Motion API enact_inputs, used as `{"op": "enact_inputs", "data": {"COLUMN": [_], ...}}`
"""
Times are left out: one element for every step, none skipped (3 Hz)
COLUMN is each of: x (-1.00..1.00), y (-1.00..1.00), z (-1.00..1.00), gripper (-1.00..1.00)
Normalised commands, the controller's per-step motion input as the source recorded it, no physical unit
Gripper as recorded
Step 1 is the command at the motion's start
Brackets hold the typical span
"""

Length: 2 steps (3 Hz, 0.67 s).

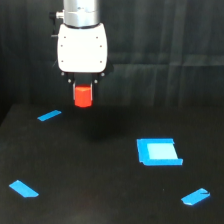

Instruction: Pick up the red object from the table

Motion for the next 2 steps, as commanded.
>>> {"op": "enact_inputs", "data": {"x": [0.06, 0.02], "y": [0.1, -0.06], "z": [0.02, 0.01], "gripper": [-1.0, -1.0]}}
